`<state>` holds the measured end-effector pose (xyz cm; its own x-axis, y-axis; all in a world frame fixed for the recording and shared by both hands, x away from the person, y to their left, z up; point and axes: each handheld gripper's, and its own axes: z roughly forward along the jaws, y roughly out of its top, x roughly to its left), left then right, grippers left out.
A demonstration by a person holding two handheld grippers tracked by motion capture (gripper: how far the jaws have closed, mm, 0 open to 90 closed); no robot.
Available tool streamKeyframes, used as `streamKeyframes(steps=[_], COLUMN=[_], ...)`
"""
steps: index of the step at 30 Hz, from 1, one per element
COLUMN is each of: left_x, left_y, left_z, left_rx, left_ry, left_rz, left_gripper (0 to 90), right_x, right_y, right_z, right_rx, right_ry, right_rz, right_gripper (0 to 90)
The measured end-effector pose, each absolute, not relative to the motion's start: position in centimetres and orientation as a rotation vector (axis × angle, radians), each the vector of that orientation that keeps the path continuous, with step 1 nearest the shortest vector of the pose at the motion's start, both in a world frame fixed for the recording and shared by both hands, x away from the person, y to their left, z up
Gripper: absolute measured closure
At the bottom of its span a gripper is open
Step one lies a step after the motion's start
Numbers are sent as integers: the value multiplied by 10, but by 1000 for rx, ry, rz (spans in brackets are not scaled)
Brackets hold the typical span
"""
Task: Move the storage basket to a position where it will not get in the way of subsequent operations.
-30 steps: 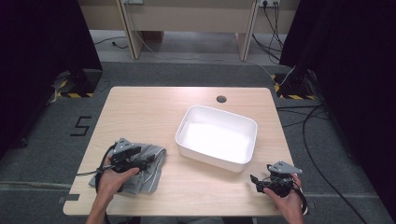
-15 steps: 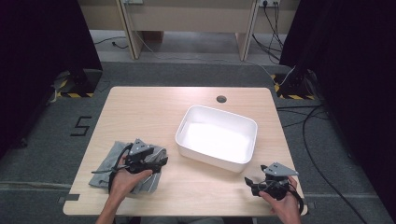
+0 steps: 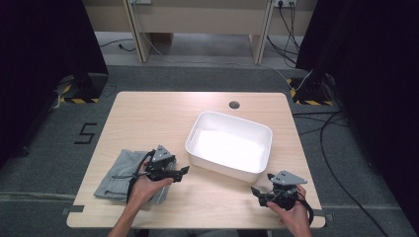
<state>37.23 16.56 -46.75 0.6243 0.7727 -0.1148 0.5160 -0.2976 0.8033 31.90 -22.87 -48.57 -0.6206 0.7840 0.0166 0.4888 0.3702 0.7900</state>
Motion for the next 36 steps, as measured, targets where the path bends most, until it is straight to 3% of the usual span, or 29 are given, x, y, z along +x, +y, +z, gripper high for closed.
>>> streamKeyframes(steps=[13,21,36], left_x=[387,389,405], left_y=[148,147,155], left_z=[-468,-471,-474], left_rx=[1978,1978,1927], left_ry=[998,1012,1087], left_rz=[373,381,384], left_gripper=[273,269,264], right_x=[339,354,404], right_y=[-228,-217,-214], right_z=[-484,-483,-481], right_rx=[1171,1134,1065], right_ry=[2192,2215,2310], right_rz=[1120,1106,1183], right_gripper=[236,193,196])
